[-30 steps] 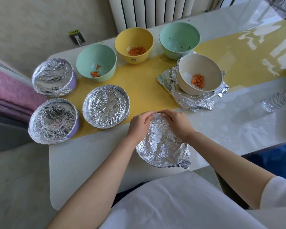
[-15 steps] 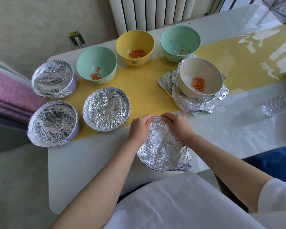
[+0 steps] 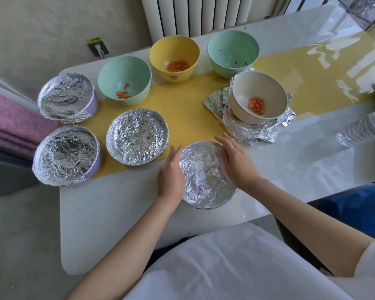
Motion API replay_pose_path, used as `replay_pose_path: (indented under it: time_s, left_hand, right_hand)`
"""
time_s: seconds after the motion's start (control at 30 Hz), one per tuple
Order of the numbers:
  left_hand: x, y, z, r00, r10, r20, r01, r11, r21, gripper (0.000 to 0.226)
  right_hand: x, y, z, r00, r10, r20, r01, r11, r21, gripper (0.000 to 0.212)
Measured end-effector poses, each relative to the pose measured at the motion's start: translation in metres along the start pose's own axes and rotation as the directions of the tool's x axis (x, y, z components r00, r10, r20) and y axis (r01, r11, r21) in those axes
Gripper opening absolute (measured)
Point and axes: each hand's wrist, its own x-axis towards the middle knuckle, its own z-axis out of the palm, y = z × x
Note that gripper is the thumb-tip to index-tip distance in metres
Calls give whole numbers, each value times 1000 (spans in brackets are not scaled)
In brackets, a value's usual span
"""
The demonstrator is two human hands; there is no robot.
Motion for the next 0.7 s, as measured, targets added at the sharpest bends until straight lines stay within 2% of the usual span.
replay_pose_path:
  time_s: [0.13, 0.2, 0.33, 0.47, 0.6, 0.7]
  left_hand:
    - [-24, -7, -9, 988, -152, -15, 150, 985, -79, 23]
    - [-33, -11, -11, 984, -180, -5, 178, 975, -130, 4]
    - [-35, -15, -14, 980, -200, 6, 198, 965, -174, 10]
    - [-21, -14, -9, 987, -150, 53, 158, 952, -264, 35]
    - [-14, -11, 0, 987, -159, 22, 157, 926, -342, 33]
    - [-14, -11, 4, 981, -191, -25, 167, 910, -379, 32]
  right_hand:
    - [-16, 5, -1, 999, 22, -25, -22, 1000, 2, 37]
    - [-20, 8, 1, 997, 73, -3, -72, 997, 22, 38]
    - [-21, 6, 6, 993, 117, 31, -119, 987, 112, 37]
    - [-15, 2, 10, 980, 177, 86, -190, 963, 189, 37]
    - [-11, 1, 14, 975, 205, 83, -218, 953, 212, 35]
    - [-9, 2, 16, 971, 220, 88, -232, 959, 161, 34]
